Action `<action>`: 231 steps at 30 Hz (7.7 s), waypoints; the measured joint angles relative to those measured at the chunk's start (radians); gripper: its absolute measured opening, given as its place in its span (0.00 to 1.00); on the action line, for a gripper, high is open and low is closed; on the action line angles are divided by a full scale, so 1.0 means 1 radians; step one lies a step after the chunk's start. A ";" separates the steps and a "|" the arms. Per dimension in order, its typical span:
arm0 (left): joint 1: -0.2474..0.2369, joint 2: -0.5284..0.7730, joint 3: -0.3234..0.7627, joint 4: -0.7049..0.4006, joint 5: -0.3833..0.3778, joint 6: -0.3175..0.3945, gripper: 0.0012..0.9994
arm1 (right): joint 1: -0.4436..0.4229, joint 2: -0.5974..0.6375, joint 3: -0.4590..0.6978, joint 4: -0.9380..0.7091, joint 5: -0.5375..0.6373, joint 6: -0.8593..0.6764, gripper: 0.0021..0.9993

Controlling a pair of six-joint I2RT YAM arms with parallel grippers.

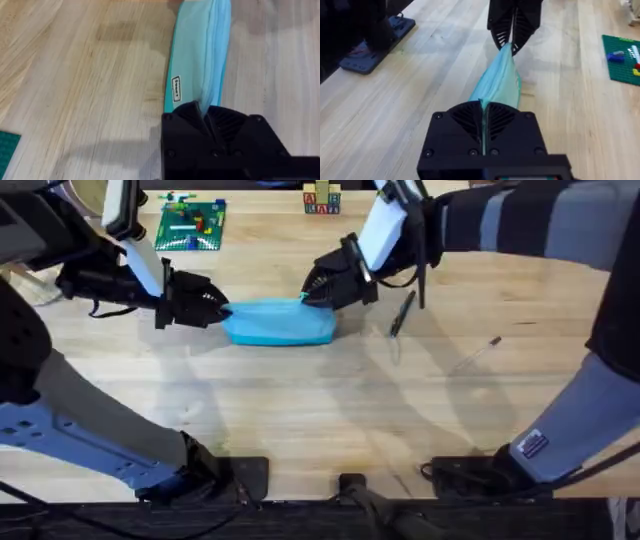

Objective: Unzip the bag, pick up the pens from the table one at a time and place them inside, then zip the bag closed.

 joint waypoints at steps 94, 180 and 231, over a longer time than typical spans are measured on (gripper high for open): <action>-0.005 0.000 0.003 -0.002 0.009 0.000 0.04 | 0.334 0.046 0.002 0.671 0.416 0.635 1.00; -0.005 -0.507 0.121 -0.125 -0.157 -0.543 1.00 | -0.023 -0.495 0.002 -0.372 0.732 0.640 1.00; -0.042 -0.540 0.121 -0.110 -0.265 -1.120 1.00 | 0.015 -0.292 0.002 -0.373 0.469 0.303 0.03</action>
